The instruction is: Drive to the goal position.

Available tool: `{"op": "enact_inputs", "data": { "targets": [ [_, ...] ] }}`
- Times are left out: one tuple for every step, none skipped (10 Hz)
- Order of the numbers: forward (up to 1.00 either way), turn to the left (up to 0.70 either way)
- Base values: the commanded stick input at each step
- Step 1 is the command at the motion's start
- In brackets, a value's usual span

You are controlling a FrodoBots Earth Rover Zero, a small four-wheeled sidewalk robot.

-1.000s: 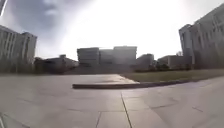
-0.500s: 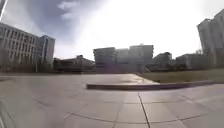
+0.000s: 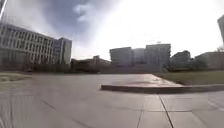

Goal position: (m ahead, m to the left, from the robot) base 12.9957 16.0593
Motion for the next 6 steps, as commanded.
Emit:
{"op": "enact_inputs", "data": {
  "targets": [
    [0.95, 0.38],
    [0.84, 0.34],
    [0.9, 0.36],
    [0.93, 0.37],
    [0.96, 0.38],
    [1.0, 0.4]
  ]
}}
